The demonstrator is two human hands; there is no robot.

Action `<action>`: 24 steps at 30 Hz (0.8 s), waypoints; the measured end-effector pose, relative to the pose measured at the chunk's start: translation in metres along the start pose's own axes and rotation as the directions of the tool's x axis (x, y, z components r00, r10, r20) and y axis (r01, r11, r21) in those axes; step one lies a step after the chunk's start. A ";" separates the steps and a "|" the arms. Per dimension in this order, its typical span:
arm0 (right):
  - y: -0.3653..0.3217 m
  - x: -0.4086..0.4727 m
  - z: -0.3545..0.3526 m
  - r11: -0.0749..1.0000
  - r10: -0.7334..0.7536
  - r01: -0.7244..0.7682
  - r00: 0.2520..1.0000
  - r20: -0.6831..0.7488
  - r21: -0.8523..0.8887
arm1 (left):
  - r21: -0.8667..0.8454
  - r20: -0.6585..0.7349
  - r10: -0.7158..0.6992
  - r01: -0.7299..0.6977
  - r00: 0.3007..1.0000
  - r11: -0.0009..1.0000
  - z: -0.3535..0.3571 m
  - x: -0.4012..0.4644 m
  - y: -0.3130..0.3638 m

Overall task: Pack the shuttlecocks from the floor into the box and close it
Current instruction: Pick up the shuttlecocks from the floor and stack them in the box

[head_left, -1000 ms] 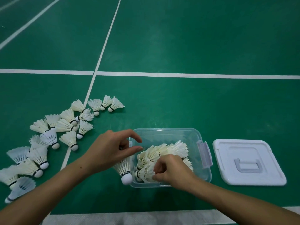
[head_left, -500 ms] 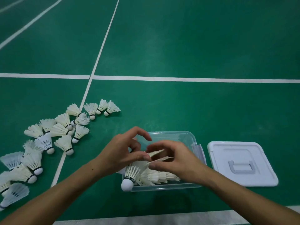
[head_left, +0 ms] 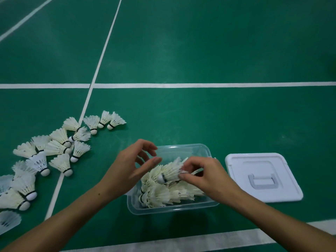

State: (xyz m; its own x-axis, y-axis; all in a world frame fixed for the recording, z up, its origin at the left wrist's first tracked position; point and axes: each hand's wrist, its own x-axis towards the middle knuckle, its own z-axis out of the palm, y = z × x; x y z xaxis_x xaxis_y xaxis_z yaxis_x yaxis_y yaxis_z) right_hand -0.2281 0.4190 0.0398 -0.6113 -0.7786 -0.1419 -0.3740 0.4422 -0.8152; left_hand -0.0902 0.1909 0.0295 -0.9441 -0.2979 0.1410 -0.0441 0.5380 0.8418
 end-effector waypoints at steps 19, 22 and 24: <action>0.031 0.011 0.065 0.972 0.154 -0.093 0.947 0.281 -0.218 | 0.461 0.447 -0.015 -0.216 0.894 0.861 0.022 -0.042 -0.014; 0.038 0.017 0.064 0.976 0.200 -0.160 0.925 0.324 -0.149 | 0.471 0.453 -0.021 -0.219 0.891 0.855 0.024 -0.042 -0.018; 0.038 0.018 0.057 0.973 0.230 -0.221 0.913 0.336 -0.067 | 0.447 0.433 -0.026 -0.190 0.901 0.874 0.022 -0.043 -0.019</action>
State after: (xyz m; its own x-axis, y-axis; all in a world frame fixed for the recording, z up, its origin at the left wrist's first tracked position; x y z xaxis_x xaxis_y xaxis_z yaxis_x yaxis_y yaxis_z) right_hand -0.2134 0.3960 -0.0259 -0.4098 -0.7588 -0.5062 -0.2758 0.6321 -0.7242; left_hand -0.0560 0.2111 -0.0044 -0.9910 0.0590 -0.1202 -0.0054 0.8792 0.4764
